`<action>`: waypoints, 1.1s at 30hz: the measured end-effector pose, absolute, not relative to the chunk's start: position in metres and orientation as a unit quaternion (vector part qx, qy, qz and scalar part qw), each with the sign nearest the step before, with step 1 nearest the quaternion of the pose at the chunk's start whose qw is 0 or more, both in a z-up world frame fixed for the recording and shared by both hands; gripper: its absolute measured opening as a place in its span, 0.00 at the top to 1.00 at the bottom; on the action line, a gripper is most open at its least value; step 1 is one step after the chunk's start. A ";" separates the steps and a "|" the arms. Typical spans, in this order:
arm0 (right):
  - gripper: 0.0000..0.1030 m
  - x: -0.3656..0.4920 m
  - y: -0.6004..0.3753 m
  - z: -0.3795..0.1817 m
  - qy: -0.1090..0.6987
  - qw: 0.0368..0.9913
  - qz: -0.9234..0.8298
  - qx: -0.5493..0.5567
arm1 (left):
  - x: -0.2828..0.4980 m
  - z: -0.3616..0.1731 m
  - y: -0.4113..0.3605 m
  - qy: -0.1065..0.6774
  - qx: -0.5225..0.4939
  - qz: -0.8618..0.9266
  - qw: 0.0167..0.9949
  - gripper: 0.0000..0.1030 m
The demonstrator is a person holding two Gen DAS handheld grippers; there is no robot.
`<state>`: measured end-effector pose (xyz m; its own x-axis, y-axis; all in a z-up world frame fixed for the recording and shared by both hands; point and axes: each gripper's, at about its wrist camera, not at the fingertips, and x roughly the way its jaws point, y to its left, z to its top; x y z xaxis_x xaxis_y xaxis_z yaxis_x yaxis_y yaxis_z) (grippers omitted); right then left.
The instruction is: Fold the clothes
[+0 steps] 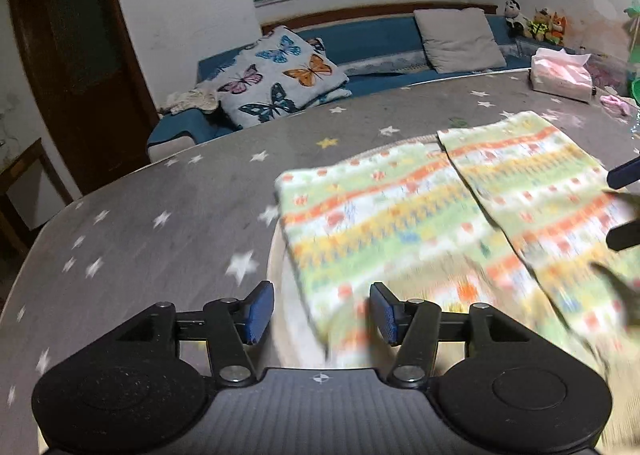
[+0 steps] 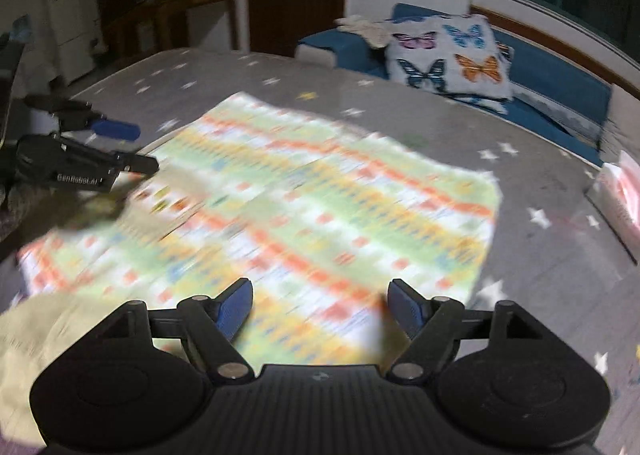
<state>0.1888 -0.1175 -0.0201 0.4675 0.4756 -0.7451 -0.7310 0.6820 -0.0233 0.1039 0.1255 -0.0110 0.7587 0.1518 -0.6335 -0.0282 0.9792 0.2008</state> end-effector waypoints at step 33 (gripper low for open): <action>0.13 0.104 -0.143 -0.032 0.358 0.855 0.335 -0.169 | 0.001 -0.023 0.265 0.321 0.031 0.292 0.900 0.89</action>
